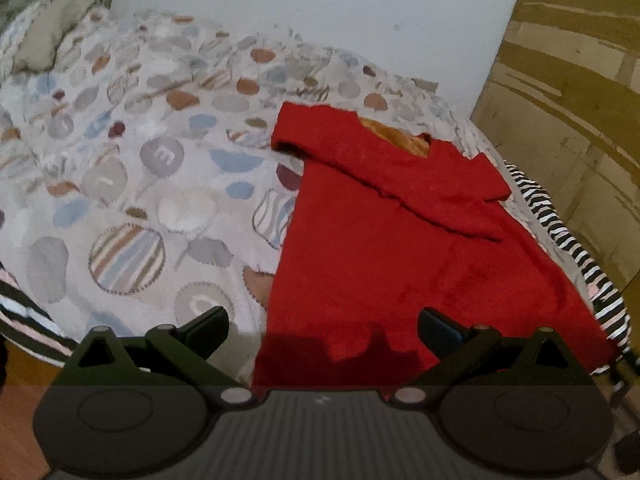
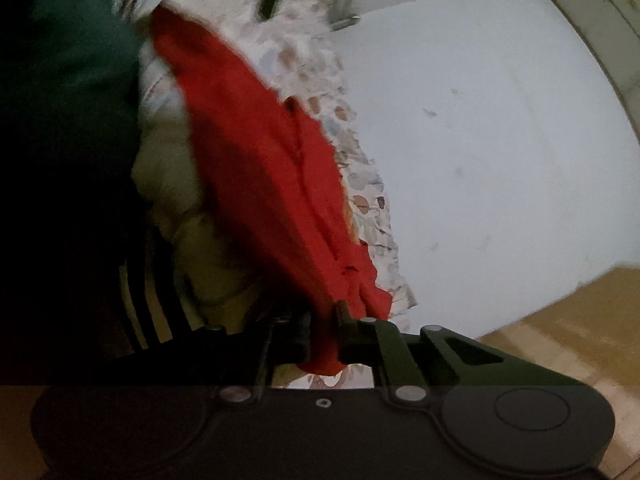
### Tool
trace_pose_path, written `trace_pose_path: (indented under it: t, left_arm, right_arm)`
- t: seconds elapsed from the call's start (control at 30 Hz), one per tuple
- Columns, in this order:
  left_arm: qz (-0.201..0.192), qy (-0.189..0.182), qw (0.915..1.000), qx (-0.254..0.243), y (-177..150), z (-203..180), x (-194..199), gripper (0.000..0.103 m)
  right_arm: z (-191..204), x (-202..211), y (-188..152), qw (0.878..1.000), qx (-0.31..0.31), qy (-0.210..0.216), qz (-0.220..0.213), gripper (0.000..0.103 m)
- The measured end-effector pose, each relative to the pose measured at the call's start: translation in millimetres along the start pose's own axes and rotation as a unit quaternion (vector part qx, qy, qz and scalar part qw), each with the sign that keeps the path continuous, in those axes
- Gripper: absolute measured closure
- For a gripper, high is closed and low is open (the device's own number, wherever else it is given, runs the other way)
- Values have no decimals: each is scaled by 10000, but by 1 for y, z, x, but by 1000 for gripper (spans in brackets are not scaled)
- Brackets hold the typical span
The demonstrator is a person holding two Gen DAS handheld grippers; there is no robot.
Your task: Fold small clothes
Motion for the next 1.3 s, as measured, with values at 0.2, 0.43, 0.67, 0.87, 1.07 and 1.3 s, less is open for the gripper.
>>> trace_pose_path:
  t: [0.2, 0.43, 0.67, 0.87, 1.07, 1.3]
  left_arm:
    - [-190, 19, 9996, -210, -2, -6, 6, 1]
    - [-672, -377, 9959, -477, -6, -18, 25, 1]
    - [-1161, -1025, 9751, -1588, -34, -81, 40, 0]
    - [-1111, -1331, 9539, -2448, -61, -144, 4, 1]
    - [-852, -1361, 9339, -3194, -58, -175, -41, 37]
    - [-808, -1842, 9198, -3369, -39, -170, -41, 91]
  right_arm:
    - [-37, 3, 23, 9924, -1223, -104, -39, 95]
    - [-76, -28, 34, 9739, -2267, 28, -109, 95]
    - [-101, -46, 45, 9612, -2753, 72, -145, 96]
    - [-108, -54, 44, 9543, -2987, 41, -92, 96]
    - [-112, -54, 40, 9444, -3287, 65, 20, 96]
    - [-102, -39, 30, 9468, -3213, 130, 109, 96]
Point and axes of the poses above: each gripper's, at about its wrist camera, not at the fingertips, and x roughly against the way its jaws point, z to its left, y to its top, the point moved 3 cm from there along -x, roughly the way its jaws point, and after that the axes turned 14 degrees about -z, right-handed, at the moved point
